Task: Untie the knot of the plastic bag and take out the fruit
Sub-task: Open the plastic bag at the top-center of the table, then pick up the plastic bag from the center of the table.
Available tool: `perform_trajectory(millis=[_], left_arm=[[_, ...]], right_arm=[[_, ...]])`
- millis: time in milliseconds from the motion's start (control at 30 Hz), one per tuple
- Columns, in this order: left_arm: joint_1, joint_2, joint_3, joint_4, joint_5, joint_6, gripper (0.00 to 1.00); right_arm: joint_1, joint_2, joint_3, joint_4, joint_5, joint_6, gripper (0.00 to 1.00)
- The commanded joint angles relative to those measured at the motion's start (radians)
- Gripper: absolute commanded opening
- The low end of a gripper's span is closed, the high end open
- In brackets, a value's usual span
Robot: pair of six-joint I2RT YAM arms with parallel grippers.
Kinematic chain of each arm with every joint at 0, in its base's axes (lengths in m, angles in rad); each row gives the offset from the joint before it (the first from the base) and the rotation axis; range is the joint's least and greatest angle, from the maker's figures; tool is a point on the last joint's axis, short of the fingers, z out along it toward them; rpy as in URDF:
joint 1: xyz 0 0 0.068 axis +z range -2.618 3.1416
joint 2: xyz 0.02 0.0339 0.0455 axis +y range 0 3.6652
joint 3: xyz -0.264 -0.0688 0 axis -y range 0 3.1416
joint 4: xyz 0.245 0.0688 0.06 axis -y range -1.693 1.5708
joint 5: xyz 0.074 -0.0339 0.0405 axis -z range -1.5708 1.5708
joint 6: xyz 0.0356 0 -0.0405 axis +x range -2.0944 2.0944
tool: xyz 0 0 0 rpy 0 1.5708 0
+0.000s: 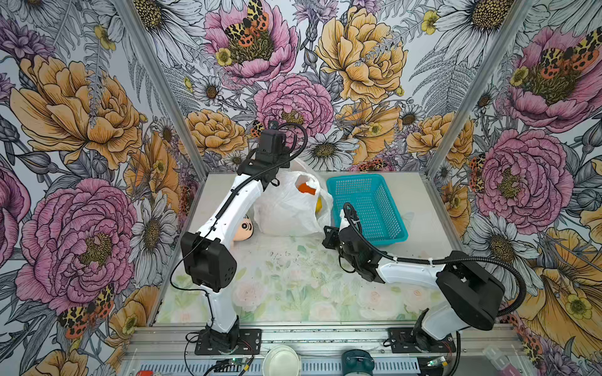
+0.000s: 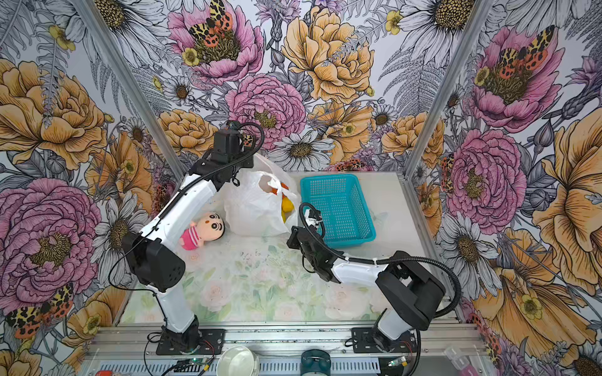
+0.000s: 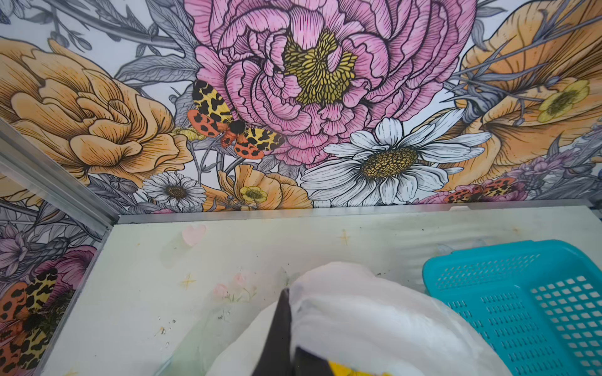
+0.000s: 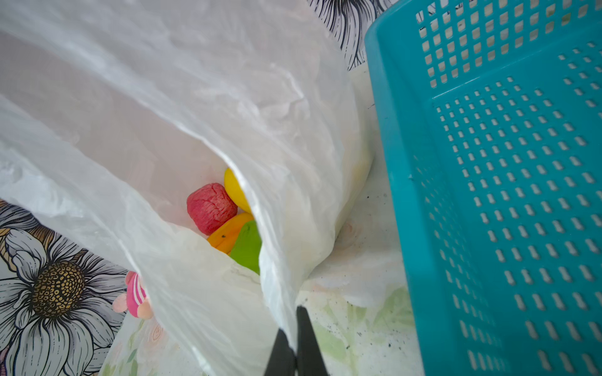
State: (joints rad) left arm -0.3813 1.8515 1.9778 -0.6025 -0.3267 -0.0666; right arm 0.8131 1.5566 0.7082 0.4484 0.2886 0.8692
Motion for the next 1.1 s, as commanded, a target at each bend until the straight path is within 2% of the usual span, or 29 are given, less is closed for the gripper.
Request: perform_trajectory(millis=[0,100,233,333,400,467,600,700,800,967,1067], left_arm=[[-0.033,0.003,0.077,-0.010,-0.060,0.067,0.00],[-0.059,-0.011,0.091,-0.016,-0.091,0.096,0.00],[-0.080,-0.066,0.029,-0.012,-0.139,0.097,0.00],[-0.113,-0.124,-0.080,0.025,-0.176,0.115,0.00],[-0.141,-0.178,-0.208,0.077,-0.208,0.129,0.00],[-0.157,-0.240,-0.324,0.113,-0.215,0.121,0.00],[-0.161,-0.380,-0.533,0.143,-0.165,0.068,0.00],[-0.181,-0.486,-0.656,0.177,-0.127,0.051,0.00],[-0.205,-0.566,-0.746,0.185,-0.101,0.030,0.00],[-0.233,-0.637,-0.842,0.202,-0.093,0.002,0.00],[-0.231,-0.644,-0.885,0.227,-0.082,-0.023,0.00]], right_arm=[[0.010,0.025,0.032,0.052,0.037,-0.041,0.00],[0.012,0.058,0.026,0.088,0.028,-0.043,0.00],[0.020,0.115,0.004,0.151,0.030,-0.041,0.00],[0.025,0.143,-0.021,0.203,0.043,-0.041,0.06],[0.029,0.155,-0.039,0.245,0.043,-0.044,0.10],[0.037,0.161,-0.066,0.304,0.044,-0.053,0.22],[0.060,0.138,-0.141,0.396,0.084,-0.083,0.54],[0.070,0.079,-0.182,0.409,0.120,-0.129,0.69],[0.093,0.003,-0.206,0.386,0.163,-0.200,0.79],[0.143,-0.148,-0.269,0.397,0.239,-0.359,0.90],[0.159,-0.231,-0.287,0.367,0.247,-0.454,0.92]])
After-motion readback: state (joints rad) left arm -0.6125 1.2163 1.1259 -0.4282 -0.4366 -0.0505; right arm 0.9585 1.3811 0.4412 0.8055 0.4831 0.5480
